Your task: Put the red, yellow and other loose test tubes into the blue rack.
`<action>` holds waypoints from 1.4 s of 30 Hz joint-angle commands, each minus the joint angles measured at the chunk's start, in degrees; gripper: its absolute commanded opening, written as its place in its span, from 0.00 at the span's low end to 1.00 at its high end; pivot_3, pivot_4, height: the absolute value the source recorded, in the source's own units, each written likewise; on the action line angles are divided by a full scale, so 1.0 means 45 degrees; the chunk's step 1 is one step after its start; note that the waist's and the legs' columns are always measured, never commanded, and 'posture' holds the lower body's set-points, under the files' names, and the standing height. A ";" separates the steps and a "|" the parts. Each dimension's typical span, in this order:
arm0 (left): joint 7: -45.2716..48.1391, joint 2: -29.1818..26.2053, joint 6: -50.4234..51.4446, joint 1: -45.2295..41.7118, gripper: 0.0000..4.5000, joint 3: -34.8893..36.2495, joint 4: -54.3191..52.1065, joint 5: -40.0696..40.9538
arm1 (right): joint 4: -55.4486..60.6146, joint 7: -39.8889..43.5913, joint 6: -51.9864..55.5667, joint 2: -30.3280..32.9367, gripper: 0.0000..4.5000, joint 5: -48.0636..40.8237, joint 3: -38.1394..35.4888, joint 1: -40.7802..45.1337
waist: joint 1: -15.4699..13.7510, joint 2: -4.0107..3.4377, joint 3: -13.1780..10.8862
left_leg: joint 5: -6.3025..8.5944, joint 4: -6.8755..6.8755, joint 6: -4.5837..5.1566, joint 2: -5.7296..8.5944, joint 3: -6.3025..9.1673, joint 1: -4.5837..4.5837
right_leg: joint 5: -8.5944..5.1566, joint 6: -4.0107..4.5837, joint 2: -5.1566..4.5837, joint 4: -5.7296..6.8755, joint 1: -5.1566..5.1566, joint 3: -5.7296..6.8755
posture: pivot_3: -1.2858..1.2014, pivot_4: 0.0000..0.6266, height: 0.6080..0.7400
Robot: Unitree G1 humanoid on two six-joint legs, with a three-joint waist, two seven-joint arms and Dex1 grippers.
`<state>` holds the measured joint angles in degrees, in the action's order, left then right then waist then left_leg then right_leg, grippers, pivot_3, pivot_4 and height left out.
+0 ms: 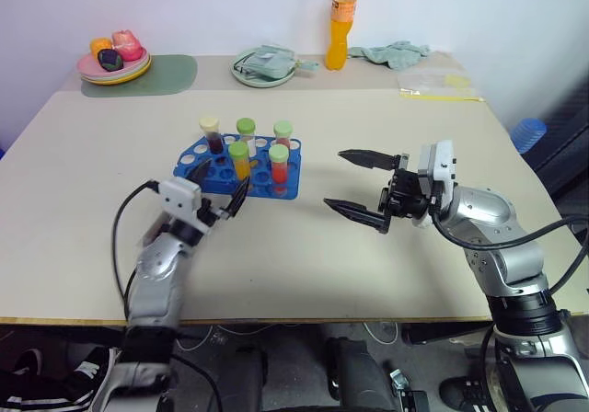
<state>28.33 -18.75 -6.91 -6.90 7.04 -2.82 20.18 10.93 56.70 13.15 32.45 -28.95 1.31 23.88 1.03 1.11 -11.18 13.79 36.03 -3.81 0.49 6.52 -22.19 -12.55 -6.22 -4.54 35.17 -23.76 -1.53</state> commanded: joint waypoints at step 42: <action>0.8729 -0.9728 1.5960 -0.9650 0.99 -0.7490 0.6671 -0.0753 | 0.0139 0.0554 -0.0079 -0.0655 1.00 0.0190 0.0313 0.0171 | 0.0325 0.0018 -0.0019 | -0.0001 -0.0022 0.0003 -0.0002 -0.0008 -0.0059 | -0.0030 -0.0075 0.0009 0.0042 -0.0097 0.0004 | 0.52 0.24 1.00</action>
<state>65.31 -61.75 65.37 -49.75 -25.32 26.36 18.87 9.37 59.56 13.43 29.75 -27.79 3.53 24.46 2.50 1.20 -11.26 13.79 35.93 -3.79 0.48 6.49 -22.45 -12.66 -6.59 -4.50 35.36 -24.19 -1.51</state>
